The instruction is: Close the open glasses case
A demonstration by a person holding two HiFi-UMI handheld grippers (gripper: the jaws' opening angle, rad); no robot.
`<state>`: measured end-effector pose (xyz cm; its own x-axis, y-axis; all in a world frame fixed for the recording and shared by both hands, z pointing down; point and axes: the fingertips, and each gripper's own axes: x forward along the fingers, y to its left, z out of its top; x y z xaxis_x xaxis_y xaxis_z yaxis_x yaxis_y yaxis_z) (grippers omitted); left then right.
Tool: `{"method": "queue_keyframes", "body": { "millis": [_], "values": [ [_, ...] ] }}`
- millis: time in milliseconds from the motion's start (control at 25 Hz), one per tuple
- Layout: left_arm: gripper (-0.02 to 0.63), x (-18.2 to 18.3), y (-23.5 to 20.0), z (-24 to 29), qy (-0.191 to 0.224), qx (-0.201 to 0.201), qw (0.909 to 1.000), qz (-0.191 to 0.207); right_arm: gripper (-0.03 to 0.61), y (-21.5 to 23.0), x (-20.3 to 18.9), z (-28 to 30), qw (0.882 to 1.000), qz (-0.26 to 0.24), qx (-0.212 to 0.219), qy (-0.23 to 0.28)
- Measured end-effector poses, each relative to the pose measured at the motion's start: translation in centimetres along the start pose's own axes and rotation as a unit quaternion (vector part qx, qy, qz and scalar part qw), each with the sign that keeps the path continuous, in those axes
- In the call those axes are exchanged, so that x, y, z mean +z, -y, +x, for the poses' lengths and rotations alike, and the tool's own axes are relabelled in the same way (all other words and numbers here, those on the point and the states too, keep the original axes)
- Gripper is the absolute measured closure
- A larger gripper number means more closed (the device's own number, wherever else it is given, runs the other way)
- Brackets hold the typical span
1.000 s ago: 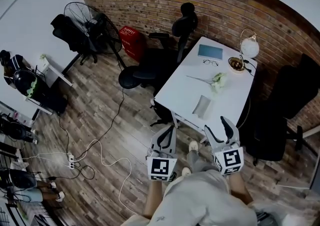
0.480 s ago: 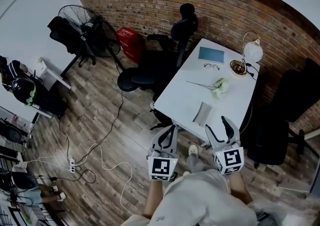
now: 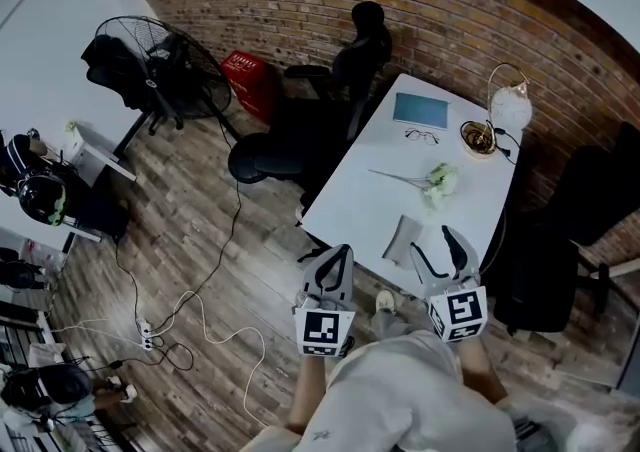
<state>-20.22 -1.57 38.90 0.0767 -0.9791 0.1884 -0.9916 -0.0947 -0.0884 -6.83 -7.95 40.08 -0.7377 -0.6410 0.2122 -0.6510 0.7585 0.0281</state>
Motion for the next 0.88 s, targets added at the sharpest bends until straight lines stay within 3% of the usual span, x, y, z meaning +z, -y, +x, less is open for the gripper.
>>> {"method": "queue_keyframes", "body": {
  "millis": [360,880],
  "values": [
    [0.611,-0.5,0.0,5.8,-0.015,-0.019,0.9997,-0.004,0.298,4.5,-1.2,3.4,0.999,0.023,-0.010,-0.022],
    [0.611,-3.8,2.7,13.1,-0.058,-0.068,0.9960,0.005,0.298,9.5,-6.7,6.5,0.995,0.044,-0.032,-0.080]
  ]
}}
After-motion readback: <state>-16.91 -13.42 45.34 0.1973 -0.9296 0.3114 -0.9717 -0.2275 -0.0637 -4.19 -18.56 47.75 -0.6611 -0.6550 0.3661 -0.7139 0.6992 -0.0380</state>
